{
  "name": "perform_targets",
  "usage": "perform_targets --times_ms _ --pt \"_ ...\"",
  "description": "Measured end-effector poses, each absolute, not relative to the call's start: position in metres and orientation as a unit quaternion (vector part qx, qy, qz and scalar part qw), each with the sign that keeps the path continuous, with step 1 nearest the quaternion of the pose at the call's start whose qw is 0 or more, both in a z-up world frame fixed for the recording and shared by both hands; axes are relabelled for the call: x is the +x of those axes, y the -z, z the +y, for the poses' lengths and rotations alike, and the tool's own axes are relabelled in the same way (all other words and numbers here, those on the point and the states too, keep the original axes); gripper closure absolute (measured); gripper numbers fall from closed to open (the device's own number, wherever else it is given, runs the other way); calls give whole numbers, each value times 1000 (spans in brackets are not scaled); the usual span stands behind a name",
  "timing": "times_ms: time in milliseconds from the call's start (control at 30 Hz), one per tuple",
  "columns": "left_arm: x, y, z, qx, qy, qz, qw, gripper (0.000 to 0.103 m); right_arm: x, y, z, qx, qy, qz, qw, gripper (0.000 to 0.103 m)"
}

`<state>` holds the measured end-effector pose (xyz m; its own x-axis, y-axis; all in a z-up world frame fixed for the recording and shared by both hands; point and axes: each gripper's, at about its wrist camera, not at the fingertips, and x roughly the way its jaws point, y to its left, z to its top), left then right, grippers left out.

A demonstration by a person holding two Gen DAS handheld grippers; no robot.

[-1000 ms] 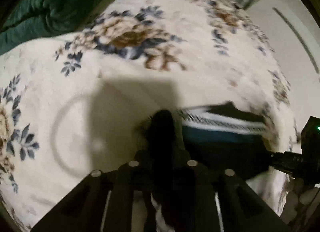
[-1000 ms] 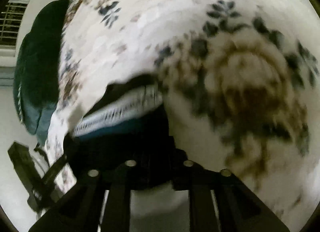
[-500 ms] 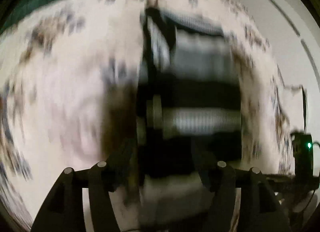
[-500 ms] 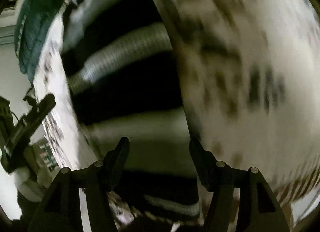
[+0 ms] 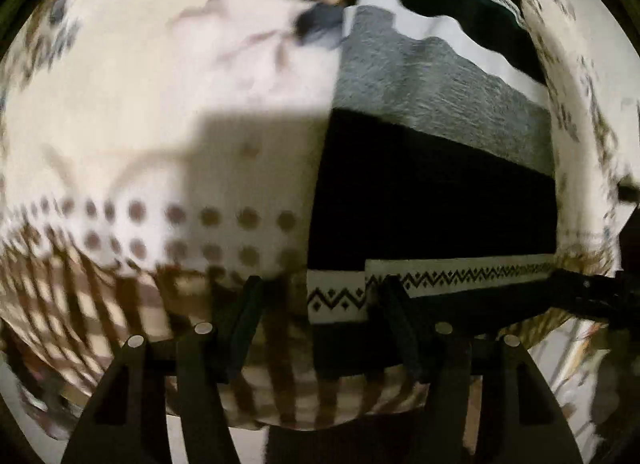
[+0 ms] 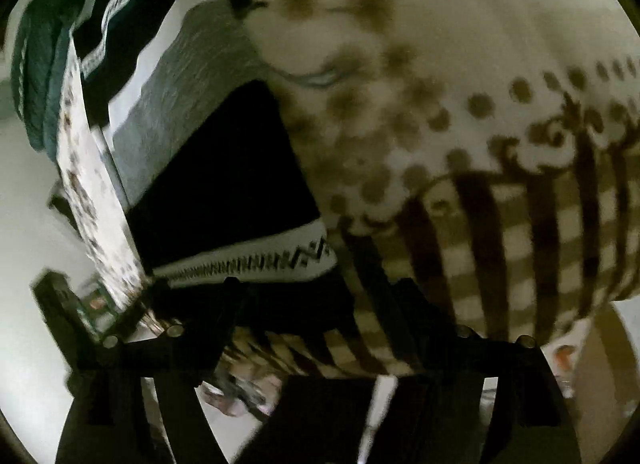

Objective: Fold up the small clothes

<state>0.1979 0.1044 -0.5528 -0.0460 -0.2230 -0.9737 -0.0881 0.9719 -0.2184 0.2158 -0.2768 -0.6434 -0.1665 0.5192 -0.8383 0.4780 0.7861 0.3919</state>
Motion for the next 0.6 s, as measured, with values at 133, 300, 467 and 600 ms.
perform_targets --times_ms 133,300,467,600 --pt "208 574 115 -176 52 720 669 44 223 668 -275 378 -25 744 550 21" --pt "215 558 107 -165 48 701 692 93 226 667 -269 393 -50 741 542 72" --pt "224 524 109 -208 53 692 689 97 231 642 -253 403 -61 724 557 92" --pt "250 475 121 -256 61 660 704 97 247 593 -273 425 -89 694 575 92"
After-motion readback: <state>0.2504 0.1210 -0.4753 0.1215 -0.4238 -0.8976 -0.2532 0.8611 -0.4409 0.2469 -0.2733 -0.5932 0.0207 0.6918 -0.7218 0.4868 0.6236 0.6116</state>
